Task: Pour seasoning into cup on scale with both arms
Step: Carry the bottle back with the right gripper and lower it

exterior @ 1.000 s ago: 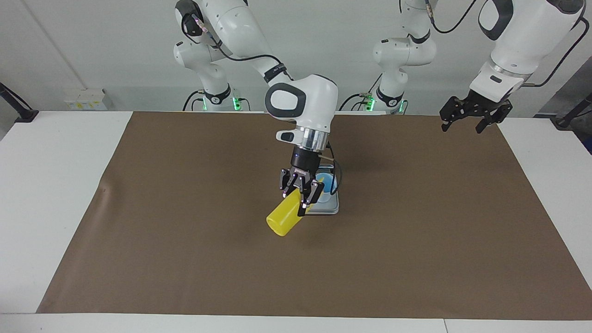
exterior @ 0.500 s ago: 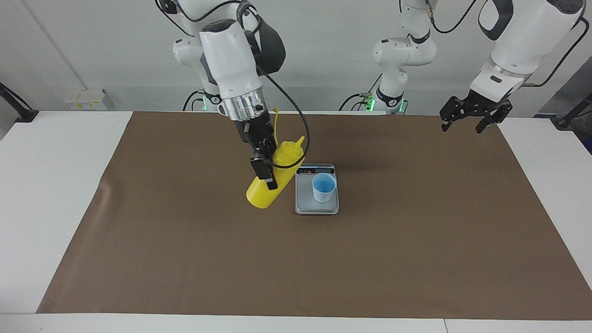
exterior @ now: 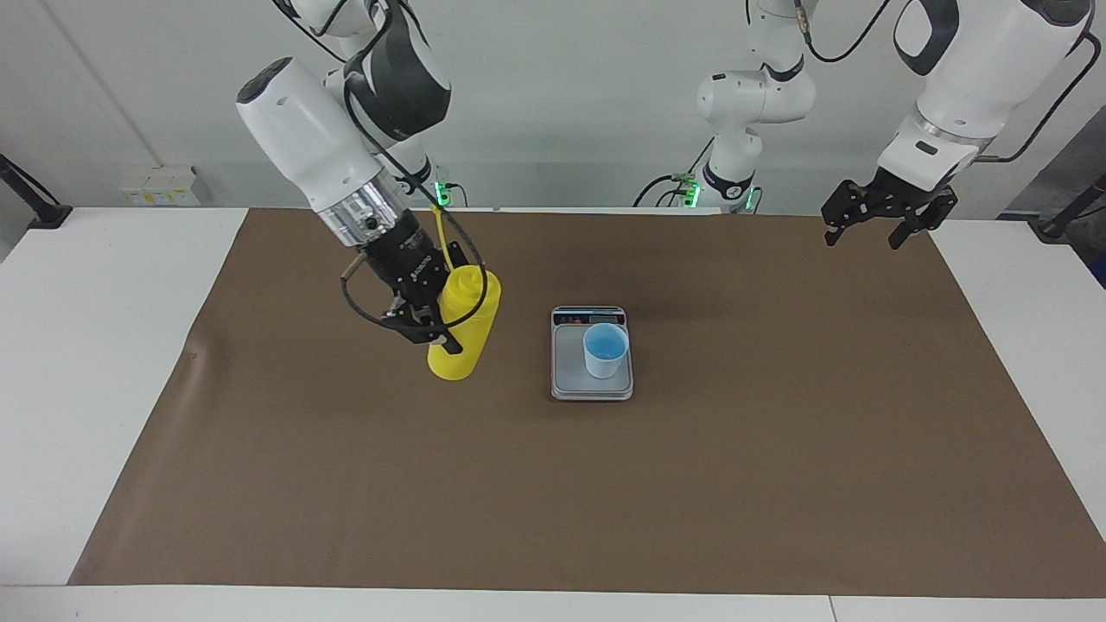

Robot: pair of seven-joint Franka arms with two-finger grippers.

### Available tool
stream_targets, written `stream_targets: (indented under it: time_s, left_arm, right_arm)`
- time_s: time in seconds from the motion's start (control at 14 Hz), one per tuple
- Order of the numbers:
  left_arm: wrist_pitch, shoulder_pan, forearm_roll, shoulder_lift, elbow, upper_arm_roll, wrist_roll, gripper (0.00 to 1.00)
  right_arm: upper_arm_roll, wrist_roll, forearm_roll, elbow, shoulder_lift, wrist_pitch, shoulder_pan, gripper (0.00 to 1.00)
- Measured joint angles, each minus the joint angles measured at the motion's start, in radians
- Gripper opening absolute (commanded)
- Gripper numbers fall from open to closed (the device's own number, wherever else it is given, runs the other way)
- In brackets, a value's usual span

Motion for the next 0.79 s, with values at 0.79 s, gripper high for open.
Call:
stream_targets:
  time_s: [0.79]
  left_arm:
    - [0.000, 0.000, 0.000, 0.000, 0.000, 0.000, 0.000, 1.00]
  right_arm:
    - [-0.001, -0.597, 0.262, -0.287, -0.022, -0.229, -0.287, 0.00]
